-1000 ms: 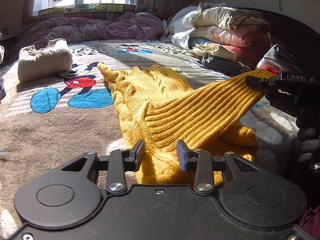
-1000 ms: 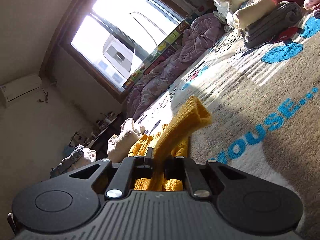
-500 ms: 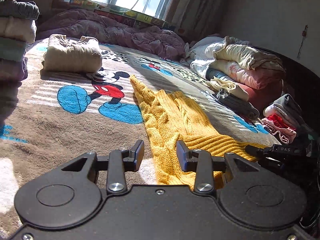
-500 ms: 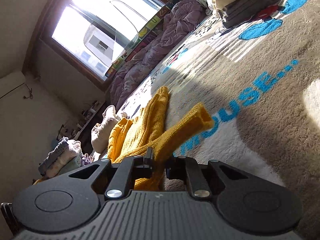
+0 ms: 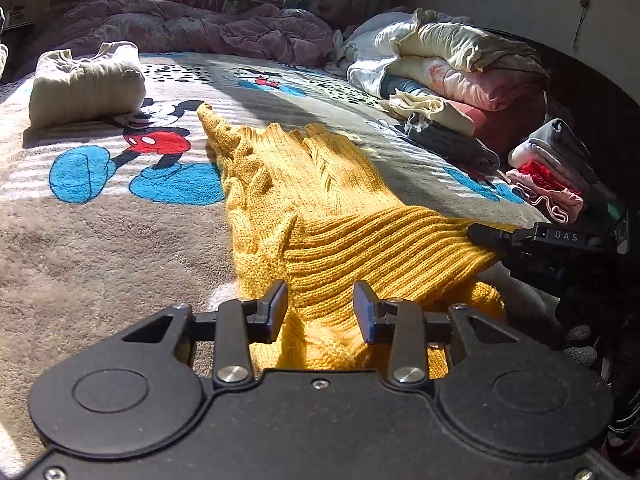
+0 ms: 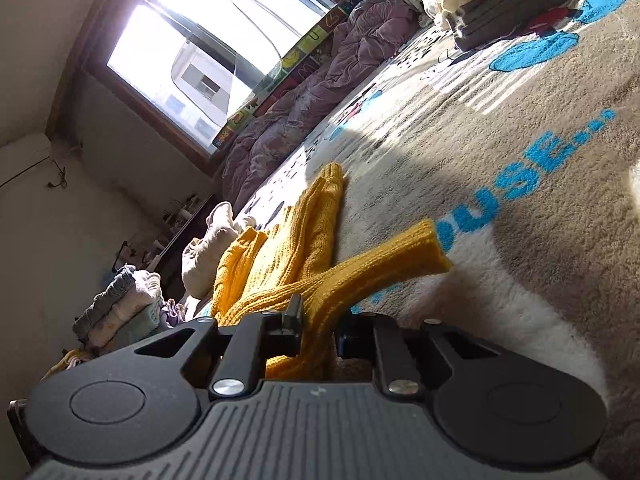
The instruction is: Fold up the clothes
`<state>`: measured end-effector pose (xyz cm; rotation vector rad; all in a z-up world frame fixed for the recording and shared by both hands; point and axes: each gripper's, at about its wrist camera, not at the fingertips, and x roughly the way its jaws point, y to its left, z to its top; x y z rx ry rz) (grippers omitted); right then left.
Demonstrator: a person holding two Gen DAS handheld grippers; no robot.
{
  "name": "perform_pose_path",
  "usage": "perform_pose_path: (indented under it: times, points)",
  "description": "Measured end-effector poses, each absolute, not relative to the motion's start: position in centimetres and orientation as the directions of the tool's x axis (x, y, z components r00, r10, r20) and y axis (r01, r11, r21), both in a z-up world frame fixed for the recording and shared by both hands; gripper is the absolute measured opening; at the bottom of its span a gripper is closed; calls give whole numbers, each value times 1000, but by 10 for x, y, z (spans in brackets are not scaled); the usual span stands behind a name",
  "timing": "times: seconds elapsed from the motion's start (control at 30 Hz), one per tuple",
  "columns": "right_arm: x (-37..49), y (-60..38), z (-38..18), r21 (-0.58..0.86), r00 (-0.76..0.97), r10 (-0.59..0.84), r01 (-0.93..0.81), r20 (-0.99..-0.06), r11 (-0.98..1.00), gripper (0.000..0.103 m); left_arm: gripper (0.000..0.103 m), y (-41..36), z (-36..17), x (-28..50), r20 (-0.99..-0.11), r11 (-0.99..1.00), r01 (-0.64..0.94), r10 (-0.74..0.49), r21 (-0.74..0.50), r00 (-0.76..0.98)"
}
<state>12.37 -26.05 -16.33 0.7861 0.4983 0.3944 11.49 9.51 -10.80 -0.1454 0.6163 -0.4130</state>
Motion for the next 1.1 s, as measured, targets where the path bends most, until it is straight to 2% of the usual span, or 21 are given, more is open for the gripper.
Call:
perform_pose_path:
  times: [0.03,0.13,0.27,0.43,0.57,0.7,0.77,0.83,1.03,1.1]
  points:
    - [123,-263,-161,750,818,513,-164,-259,640,11,35,100,-103,116,-513,914,316,-405,-255,757]
    - [118,-267,-153,745,819,527,-202,-227,635,11,35,116,-95,132,-487,932,216,-338,-289,806]
    - [118,-267,-152,738,804,551,-230,-223,635,11,34,132,-94,186,-524,952,77,-228,-295,820]
    - [116,-271,-151,740,787,579,-257,-212,621,11,34,142,-98,262,-591,961,16,-182,-275,786]
    - [117,-272,-154,744,768,604,-272,-214,610,11,34,126,-99,307,-591,972,70,-194,-225,783]
    - [123,-270,-159,744,751,619,-273,-232,610,11,34,92,-100,330,-596,971,193,-239,-141,766]
    - [126,-271,-161,750,746,622,-266,-237,605,11,33,72,-107,339,-628,972,229,-205,-43,751]
    - [128,-272,-163,759,742,626,-259,-240,598,11,33,55,-116,344,-635,968,233,-120,97,763]
    - [133,-273,-166,777,730,638,-245,-245,579,11,33,47,-122,354,-680,954,251,-77,162,729]
    - [135,-272,-169,782,727,638,-233,-256,579,11,31,50,-103,351,-669,958,245,-83,152,739]
